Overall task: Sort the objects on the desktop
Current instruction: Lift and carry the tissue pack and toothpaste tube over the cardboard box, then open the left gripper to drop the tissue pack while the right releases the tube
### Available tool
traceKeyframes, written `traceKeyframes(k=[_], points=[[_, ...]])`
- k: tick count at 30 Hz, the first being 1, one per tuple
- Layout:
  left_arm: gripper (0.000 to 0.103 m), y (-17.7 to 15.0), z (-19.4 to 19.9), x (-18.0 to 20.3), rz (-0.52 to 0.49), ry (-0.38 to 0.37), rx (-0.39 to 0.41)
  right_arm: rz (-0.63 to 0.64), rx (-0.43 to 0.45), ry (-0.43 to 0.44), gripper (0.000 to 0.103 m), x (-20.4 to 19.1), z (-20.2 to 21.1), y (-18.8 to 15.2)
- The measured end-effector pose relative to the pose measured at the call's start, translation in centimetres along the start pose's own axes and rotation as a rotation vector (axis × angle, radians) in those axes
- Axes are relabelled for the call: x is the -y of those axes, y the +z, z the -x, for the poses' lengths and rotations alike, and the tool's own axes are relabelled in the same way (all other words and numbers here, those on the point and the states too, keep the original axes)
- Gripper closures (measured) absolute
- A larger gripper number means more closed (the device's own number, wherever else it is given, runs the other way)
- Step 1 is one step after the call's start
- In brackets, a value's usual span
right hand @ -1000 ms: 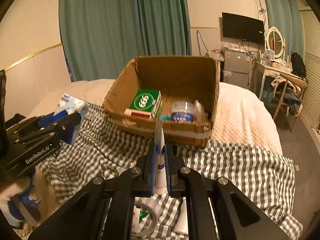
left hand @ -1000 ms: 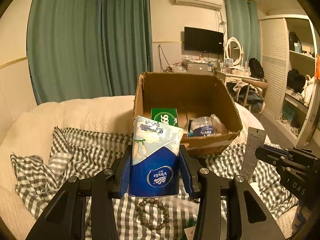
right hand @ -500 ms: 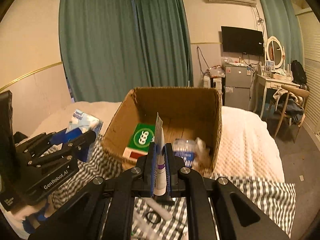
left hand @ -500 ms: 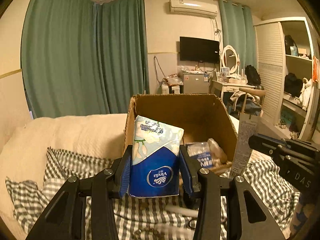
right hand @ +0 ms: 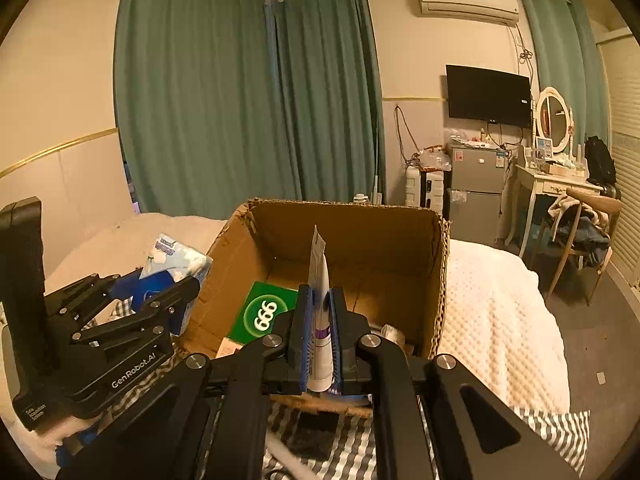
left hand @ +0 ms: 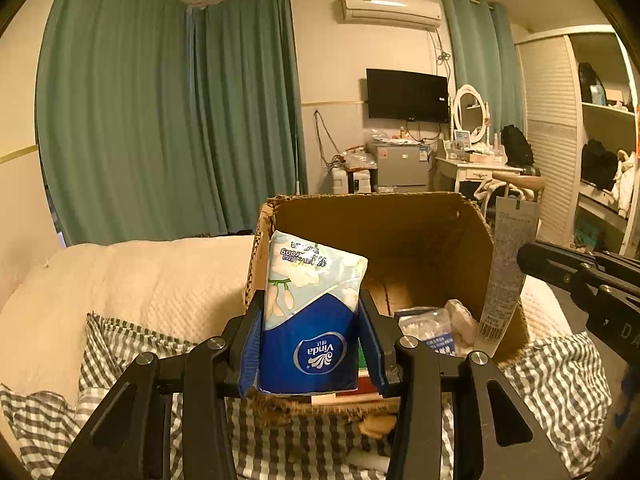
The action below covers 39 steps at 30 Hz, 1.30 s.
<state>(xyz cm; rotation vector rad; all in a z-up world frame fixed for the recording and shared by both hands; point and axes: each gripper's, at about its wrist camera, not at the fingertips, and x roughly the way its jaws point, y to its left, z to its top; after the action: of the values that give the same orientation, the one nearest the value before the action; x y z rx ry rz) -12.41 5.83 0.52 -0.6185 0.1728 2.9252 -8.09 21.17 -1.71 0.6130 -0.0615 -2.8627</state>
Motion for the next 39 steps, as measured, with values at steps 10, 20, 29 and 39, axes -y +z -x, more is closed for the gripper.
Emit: traceKeyframes(k=[10, 20, 29, 39], points=[[0.059, 0.6, -4.6, 0.2, 0.01, -0.008, -0.003, 0.005, -0.018, -0.018, 0.095, 1.8, -3.8, 0.0], [0.057, -0.1, -9.7, 0.4, 0.038, -0.03, -0.064, -0.019, -0.071, -0.013, 0.095, 2.9, -8.6, -0.6], [0.022, 0.5, -9.1, 0.4, 0.04, 0.0, -0.043, -0.032, -0.073, -0.042, 0.095, 3.3, -9.2, -0.9], [0.017, 1.8, -5.2, -0.6, 0.074, 0.008, 0.002, -0.015, -0.041, -0.075, 0.078, 2.4, -6.6, -0.4]])
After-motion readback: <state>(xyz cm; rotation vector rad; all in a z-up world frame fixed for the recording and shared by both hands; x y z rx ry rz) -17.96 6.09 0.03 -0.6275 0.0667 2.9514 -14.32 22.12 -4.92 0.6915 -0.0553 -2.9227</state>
